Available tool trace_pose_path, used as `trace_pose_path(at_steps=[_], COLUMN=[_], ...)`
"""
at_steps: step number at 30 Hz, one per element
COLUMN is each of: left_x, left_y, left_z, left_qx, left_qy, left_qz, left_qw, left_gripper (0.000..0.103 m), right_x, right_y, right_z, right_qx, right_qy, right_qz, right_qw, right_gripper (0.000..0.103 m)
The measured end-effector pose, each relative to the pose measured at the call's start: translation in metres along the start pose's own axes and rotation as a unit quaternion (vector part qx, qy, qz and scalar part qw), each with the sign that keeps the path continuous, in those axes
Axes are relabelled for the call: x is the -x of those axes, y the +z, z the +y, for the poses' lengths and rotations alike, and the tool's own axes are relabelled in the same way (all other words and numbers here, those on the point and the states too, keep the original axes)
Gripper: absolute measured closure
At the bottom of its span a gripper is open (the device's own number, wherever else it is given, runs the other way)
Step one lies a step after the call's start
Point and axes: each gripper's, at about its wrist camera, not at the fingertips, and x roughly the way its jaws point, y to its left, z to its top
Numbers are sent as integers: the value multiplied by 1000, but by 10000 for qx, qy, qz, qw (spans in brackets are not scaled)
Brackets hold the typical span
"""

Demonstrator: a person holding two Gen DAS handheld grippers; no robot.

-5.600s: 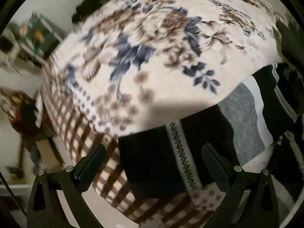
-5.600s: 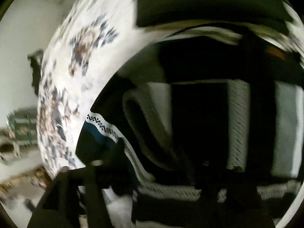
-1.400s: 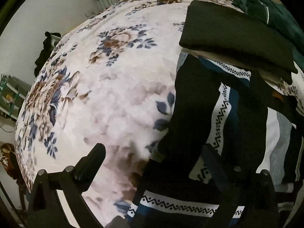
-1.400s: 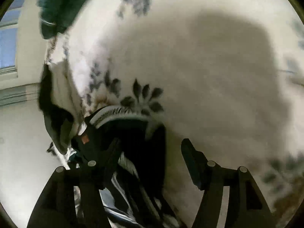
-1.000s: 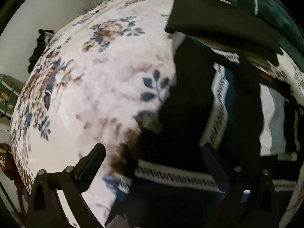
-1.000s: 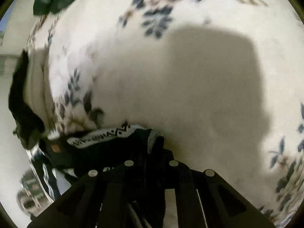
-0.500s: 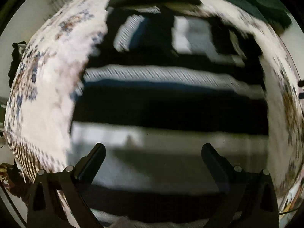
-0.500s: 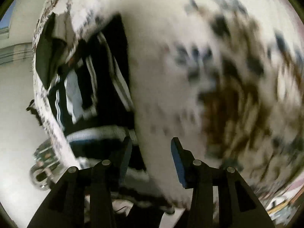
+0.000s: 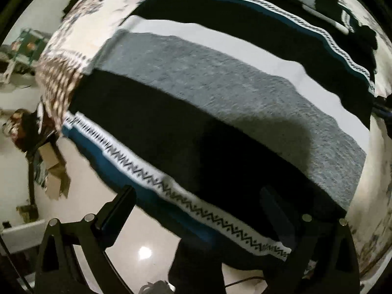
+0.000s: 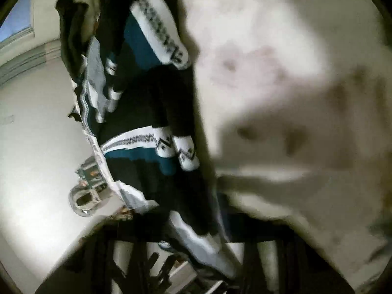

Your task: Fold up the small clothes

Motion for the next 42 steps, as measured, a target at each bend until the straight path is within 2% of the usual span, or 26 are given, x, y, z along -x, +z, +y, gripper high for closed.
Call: trace_pose_path(at_steps=[4,7,10,13,16,18,21,22,26,28,29,30,32,35,38,42], left_x=[-1,-12,-21,-27,-36,-46,-53,-56,-69,-80,-84,-89,-79,-63,-63,-66], left_y=[-12,-29,-34,-39,-38,-30,-20,-14,11,25,30,35,32,32,32,44], left_z=[16,43,70,97,119,141,172,185,220,227,229,235,237,252,268,273], left_qx=[276,732,1275,1807,2172,2536,2973,3146,3545,3549,3539,3543,3585,3516,3595,3574], left_qy=[94,105,1,-264,-456,-717,-961,-1098,-1584,-1556,-1526,-1538,-1587,-1586,-1706,-1688], left_qz=[20,87,188,112,32,-46,-254,-379,-681,-652,-594,-539,-749,-1060,-1141,-1188], left_qw=[9996,9972,9917,9831,9751,9646,9496,9421,9190,9196,9208,9208,9169,9165,9103,9109], left_gripper=[0,0,0,0,0,0,1,1,5,39,77,92,99,99,99,99], right_x=[31,45,46,43,34,26,7,2,-10,-11,-14,-14,-22,-17,-16,-5], right_y=[-9,-12,-12,-9,-26,-46,-72,-78,-100,-110,-114,-119,-126,-136,-142,-136], right_z=[-4,-17,-10,-1,-2,-4,-13,-18,-30,-32,-31,-33,-26,-32,-33,-34], right_qx=[159,149,411,607,684,777,683,605,343,267,245,206,115,79,30,-95], right_qy=[-594,-577,-874,-844,-686,-710,-765,-756,-756,-783,-790,-801,-822,-848,-831,-655], right_qz=[-317,-242,-215,49,533,780,1043,1088,1029,955,928,908,865,845,748,322], right_qw=[9976,9979,9951,9946,9939,9914,9892,9893,9912,9920,9922,9924,9928,9928,9937,9973], right_gripper=[100,100,101,100,89,72,72,72,72,72,72,72,72,72,72,72])
